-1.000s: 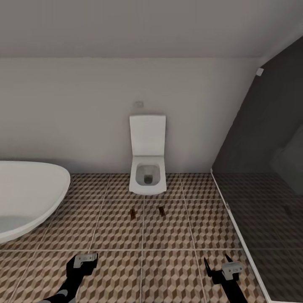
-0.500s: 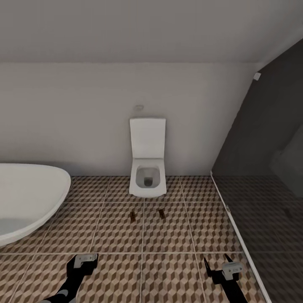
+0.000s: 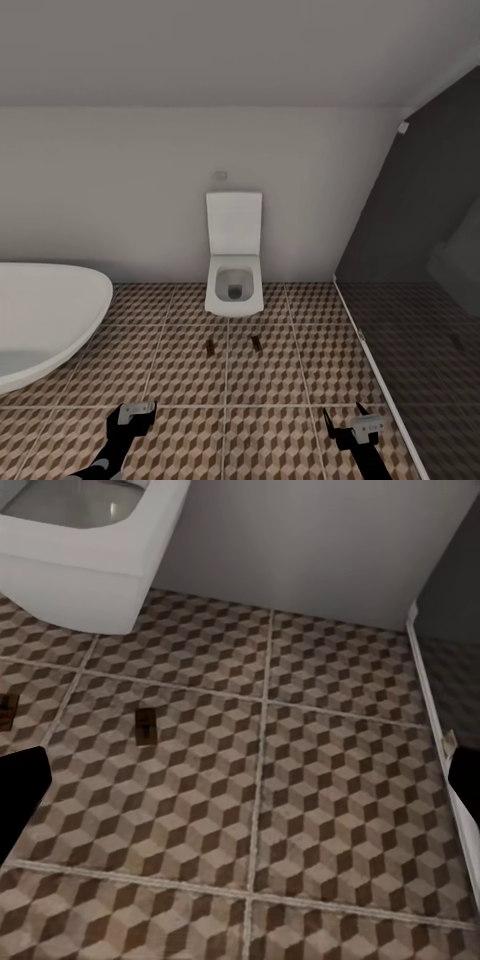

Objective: Take the four mousetraps from the cabinet in the bathroom and place them on the bathroom floor. Make sure all four end up on the same floor surface, and ensure that at least two of them are either under or directly next to the same bathroom sink.

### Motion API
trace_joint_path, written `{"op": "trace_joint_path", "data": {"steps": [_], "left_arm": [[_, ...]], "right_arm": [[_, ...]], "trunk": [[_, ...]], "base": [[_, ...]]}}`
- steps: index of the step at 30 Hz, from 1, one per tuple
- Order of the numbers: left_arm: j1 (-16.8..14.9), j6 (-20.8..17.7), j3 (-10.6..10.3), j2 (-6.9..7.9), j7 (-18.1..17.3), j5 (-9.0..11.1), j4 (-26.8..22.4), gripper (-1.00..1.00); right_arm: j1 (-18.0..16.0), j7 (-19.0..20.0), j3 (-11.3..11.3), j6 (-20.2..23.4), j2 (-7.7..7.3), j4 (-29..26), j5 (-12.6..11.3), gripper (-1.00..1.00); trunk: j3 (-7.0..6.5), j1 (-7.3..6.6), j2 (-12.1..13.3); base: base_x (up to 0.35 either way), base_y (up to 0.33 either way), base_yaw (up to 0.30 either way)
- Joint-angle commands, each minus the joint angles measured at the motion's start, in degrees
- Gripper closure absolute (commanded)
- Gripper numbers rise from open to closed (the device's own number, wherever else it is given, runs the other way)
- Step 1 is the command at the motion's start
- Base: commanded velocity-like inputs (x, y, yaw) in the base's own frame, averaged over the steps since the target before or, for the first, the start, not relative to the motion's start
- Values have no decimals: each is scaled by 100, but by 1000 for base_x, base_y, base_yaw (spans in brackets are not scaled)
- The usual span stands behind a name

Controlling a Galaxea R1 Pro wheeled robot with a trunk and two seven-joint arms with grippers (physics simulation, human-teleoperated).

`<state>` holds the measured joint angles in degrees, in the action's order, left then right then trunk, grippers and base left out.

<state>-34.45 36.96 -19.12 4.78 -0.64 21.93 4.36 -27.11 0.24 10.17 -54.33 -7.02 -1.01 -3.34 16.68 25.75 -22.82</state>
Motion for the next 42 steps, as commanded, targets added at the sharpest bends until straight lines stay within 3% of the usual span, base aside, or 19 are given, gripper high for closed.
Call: {"op": "trace_joint_path", "data": {"steps": [1, 42], "left_arm": [[-9, 31, -48, -3, -7, 40, 21, -100], [-9, 31, -48, -3, -7, 41, 21, -100]], "right_arm": [[-4, 3, 39, -16, -1, 4, -35, -100], [-4, 3, 42, -14, -1, 5, -35, -100]], "trunk": [[1, 3, -10], [-339, 3, -10]], "base": [[0, 0, 0], [0, 0, 0]]}}
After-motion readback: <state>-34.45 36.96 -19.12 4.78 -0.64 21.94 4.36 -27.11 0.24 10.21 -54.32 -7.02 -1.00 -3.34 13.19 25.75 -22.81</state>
